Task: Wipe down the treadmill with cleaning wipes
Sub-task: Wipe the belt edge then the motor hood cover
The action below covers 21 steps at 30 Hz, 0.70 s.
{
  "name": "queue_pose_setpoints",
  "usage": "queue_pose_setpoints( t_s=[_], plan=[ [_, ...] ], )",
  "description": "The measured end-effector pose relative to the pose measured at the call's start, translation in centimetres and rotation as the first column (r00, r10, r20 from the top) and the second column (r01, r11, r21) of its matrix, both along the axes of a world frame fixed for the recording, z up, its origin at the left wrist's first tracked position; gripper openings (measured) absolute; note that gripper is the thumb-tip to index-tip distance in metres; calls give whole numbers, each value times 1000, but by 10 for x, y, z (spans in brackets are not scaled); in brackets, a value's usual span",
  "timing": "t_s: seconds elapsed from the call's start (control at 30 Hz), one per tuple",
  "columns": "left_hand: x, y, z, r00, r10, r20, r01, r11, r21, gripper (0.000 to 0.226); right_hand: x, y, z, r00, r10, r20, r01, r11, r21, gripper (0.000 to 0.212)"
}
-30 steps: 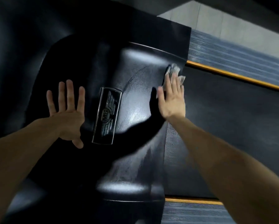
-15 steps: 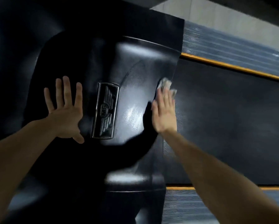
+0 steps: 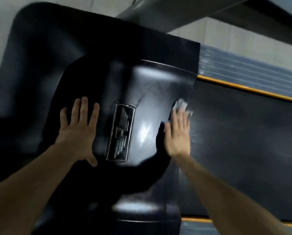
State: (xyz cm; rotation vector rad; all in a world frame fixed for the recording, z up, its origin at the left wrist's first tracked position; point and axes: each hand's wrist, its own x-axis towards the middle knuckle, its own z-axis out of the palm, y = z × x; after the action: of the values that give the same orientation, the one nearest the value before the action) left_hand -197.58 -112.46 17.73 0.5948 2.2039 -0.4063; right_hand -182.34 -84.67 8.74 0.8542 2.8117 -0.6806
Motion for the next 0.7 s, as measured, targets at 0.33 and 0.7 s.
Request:
queue_pose_setpoints(
  t_s=[0.33, 0.7],
  plan=[
    [-49, 13, -8, 996, 85, -2, -85, 996, -12, 205, -126, -81, 16, 653, 746, -128, -734, 666, 135, 64],
    [-53, 6, -14, 991, 120, 51, -122, 992, 36, 207, -175, -105, 35, 780, 557, -285, -584, 811, -14, 66]
  ],
)
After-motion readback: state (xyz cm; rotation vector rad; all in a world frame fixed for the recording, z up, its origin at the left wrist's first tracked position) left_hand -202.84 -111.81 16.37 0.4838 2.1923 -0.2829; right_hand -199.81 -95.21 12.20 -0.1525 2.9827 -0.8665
